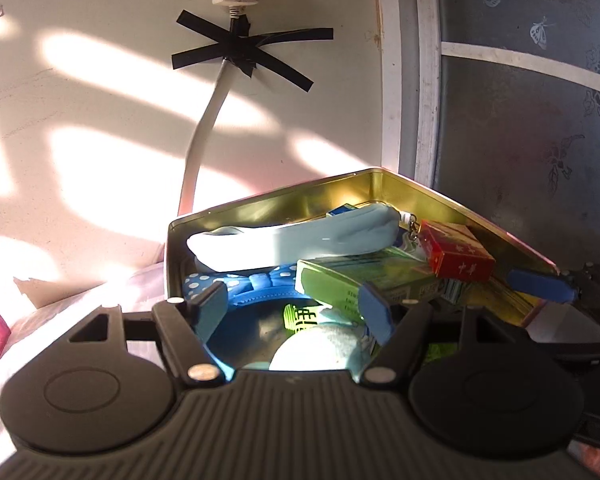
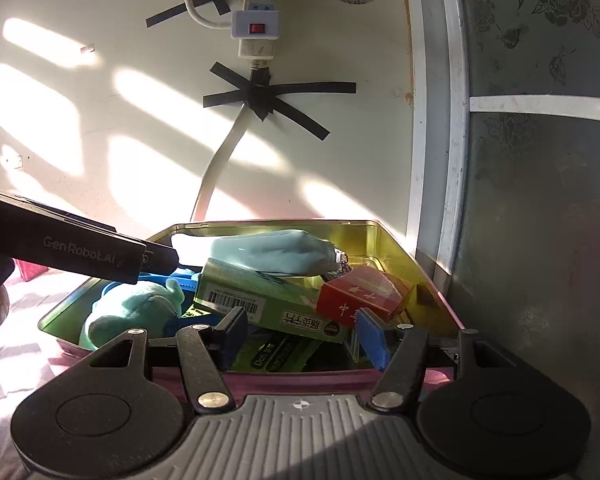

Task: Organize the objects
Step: 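Withdraw the right gripper from the tin, then reach the right gripper to the magenta pink box and grasp it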

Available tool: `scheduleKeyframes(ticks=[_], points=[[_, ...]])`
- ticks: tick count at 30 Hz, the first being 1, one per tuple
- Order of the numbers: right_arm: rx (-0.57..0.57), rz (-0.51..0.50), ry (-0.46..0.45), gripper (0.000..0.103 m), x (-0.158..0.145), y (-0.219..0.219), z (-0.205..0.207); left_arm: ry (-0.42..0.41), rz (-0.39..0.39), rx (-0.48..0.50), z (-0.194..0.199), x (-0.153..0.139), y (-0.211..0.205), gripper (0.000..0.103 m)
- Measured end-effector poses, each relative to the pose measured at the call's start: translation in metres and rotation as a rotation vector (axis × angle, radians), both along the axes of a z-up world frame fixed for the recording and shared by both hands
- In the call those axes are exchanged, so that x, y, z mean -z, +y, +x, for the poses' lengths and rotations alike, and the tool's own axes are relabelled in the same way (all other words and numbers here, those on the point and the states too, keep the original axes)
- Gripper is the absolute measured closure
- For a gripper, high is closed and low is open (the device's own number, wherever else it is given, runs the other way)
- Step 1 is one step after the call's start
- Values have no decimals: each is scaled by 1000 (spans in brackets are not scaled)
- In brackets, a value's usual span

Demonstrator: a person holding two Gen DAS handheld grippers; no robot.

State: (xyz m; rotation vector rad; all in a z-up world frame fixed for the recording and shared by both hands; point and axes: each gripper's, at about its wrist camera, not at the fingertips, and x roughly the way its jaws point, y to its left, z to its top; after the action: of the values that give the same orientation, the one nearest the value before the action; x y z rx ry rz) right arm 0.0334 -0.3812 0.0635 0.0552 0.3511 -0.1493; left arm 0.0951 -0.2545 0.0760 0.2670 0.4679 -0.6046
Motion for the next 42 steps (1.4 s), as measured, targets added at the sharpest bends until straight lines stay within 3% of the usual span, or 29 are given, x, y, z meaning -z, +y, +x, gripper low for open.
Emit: scheduleKeyframes(ticks=[6, 17, 26, 42], points=[[8, 49, -12, 45, -1, 18, -33, 1, 5, -49, -22, 2, 38, 27], [-16, 110, 57, 45, 10, 57, -64, -2, 22, -112, -56, 22, 103, 26], [-72, 59, -27, 45, -21, 96, -73, 14, 3, -177, -56, 28, 140, 26], [-147, -6, 14, 45, -28, 145, -53, 21, -31, -245, -46, 37, 188, 21]])
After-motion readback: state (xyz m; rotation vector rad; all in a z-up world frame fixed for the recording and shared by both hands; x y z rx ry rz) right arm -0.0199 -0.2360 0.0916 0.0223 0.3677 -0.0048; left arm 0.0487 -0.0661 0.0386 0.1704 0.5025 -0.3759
